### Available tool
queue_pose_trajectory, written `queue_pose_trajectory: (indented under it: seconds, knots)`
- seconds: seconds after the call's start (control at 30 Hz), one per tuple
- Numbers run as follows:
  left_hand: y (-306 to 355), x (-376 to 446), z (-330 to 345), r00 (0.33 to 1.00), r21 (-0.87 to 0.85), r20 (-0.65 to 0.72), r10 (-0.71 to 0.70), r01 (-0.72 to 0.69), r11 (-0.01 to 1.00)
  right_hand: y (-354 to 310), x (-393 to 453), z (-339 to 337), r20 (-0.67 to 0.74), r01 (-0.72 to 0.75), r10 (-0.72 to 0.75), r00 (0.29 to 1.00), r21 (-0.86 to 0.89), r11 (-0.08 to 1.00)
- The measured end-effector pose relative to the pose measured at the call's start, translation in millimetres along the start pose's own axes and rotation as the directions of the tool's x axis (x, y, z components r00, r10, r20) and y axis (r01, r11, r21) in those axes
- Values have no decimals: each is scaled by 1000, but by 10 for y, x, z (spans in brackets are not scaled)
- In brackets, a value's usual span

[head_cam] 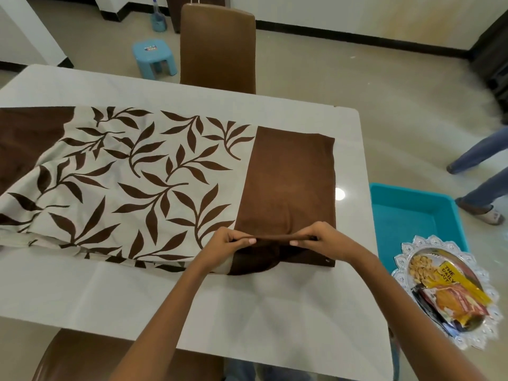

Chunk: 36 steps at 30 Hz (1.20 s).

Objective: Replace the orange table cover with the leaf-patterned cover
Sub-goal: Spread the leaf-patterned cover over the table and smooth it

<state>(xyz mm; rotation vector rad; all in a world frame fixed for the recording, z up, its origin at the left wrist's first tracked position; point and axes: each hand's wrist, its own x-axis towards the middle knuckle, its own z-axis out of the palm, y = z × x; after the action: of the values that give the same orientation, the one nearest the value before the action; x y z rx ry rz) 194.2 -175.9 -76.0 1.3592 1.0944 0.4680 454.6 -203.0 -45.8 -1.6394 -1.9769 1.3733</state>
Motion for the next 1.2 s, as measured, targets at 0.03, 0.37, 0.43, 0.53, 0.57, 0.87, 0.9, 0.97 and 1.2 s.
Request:
queue_pose_trajectory:
  seconds: [0.03,0.37,0.43,0.53,0.57,0.87,0.9,0.97,1.2]
  knots:
    - [29,4,-8,1000,4,-8,3,-3,1000,-25,6,-21,-14,-2,2,1000,6,1000]
    - [169,31,-127,981,34,-190,41,-35,999,-197,-18,-217,-288,34,-52,956,-68,997]
    - [196,35,-168,968,-2,-247,36,-37,999,-217,-34,-246,-360,40,-61,931,-66,997]
    - [225,56,-225,948,-39,-319,19,-33,999,-264,-46,-251,-437,69,-77,896,-36,997]
    - [240,57,-237,945,-46,-327,13,-29,999,-278,-48,-245,-451,80,-84,889,-27,996]
    - [322,-10,-268,952,-84,-307,-4,-23,996,-293,-64,-168,-470,109,-108,876,-26,994]
    - [336,-25,-265,955,-77,-298,-1,-23,997,-283,-71,-163,-465,105,-106,879,-27,994]
    - [350,-55,-271,966,-59,-258,5,-21,998,-256,-85,-164,-451,95,-91,888,-15,995]
    - [297,-100,-337,998,83,-60,-31,36,996,-176,-57,-241,-238,23,-43,970,-88,996]
